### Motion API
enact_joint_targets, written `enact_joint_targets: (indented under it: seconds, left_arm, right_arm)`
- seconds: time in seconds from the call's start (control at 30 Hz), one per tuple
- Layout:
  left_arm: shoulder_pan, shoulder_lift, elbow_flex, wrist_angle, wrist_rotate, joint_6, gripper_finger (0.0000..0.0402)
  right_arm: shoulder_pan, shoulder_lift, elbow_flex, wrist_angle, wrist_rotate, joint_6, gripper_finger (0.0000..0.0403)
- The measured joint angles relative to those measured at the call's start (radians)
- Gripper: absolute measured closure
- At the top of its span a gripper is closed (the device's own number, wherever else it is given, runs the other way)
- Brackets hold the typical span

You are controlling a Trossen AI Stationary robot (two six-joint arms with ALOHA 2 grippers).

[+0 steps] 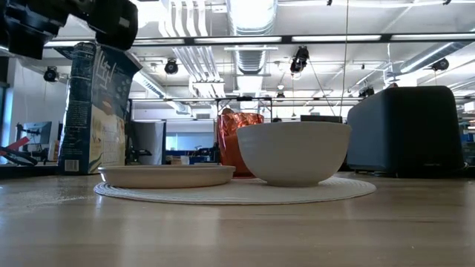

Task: Arrange a breakfast setting
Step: Pour the cereal from the cereal box into the white bowl

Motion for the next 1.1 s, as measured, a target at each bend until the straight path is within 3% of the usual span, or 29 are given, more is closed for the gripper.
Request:
enact_joint_targets:
  seconds: [0.23,0.67,0.8,0.9,0.97,1.1]
  left_arm:
    - [0.004,0.039,0.000,-0.004,0.018,-0.088,0.0084]
    - [0.058,0.048,0.000,-0.001,0.039,-0.141,0.0084]
    - [0.057,0.048,0.000,-0.001,0.039,-0.139,0.0084]
    - [0.057,0.048,0.000,0.001,0.039,-0.138,0.0084]
    - [0.057,0.048,0.000,0.005,0.039,-0.137,0.0084]
    - [0.057,0.048,-0.001,0.009,0.039,-0.136,0.0084]
  right_arm:
    - [0.000,0.000,0.000,-0.001,0.052,-0.085,0.0192]
    - [0.000,0.000,0.001,0.047,-0.015,-0.177,0.0193]
    - [-0.010,-0.002,0.001,0.040,0.148,-0.228,0.0193]
    - [-0.016,-0.034,-0.001,0.006,0.401,-0.267,0.0193]
    - [-0.015,-0.087,-0.017,0.006,0.562,-0.259,0.0193]
    - [-0.015,-0.253,-0.137,0.125,0.723,-0.276,0.0193]
